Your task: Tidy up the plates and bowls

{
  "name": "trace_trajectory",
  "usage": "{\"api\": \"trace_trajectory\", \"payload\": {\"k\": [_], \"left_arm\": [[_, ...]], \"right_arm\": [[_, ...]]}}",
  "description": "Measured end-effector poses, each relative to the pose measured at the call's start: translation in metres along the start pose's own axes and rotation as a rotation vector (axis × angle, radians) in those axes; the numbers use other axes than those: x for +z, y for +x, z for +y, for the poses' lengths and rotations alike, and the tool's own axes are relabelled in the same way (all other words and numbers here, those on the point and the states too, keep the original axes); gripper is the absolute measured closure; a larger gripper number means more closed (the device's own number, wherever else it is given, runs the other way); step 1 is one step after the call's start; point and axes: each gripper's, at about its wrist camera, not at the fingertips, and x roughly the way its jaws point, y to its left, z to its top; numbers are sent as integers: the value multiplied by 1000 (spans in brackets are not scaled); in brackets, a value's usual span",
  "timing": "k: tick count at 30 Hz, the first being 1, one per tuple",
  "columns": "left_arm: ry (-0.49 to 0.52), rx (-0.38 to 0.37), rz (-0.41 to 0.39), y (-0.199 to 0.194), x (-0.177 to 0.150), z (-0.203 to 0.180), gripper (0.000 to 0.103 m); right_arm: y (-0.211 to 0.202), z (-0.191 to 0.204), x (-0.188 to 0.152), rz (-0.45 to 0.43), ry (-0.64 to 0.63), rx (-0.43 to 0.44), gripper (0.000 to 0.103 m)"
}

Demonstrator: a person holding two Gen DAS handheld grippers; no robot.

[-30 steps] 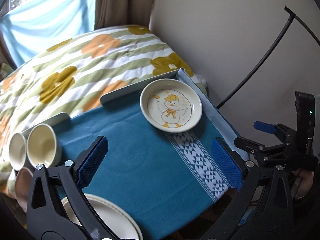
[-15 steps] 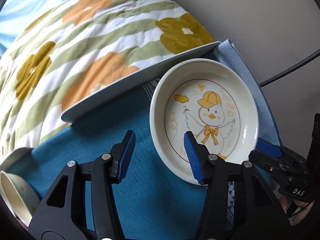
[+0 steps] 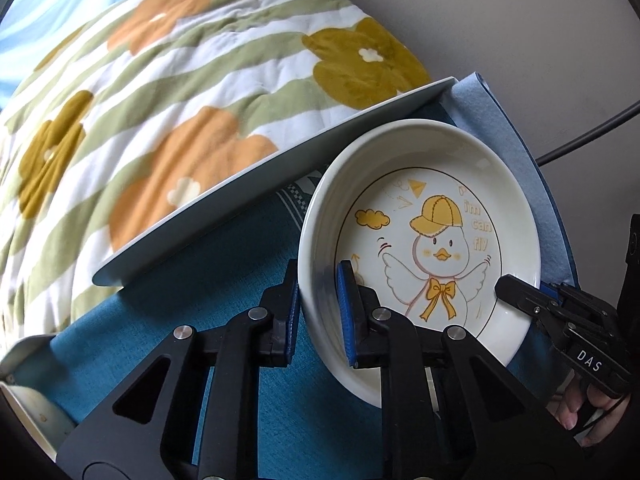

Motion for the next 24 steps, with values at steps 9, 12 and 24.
{"api": "trace_trajectory", "payload": {"k": [9,12,24], "left_arm": [[-2,32,-61,-30,0,-3,88],[-4,28,-89,-47,-9,-3,88],[-104,70,-230,-148,-109,6,88]], "right_arm": [[-14,12,7,-21,-93,-5,86],[-26,19,9,-50,-124,-3,86],[-84,84,-32,-134,-328,88,85]]}}
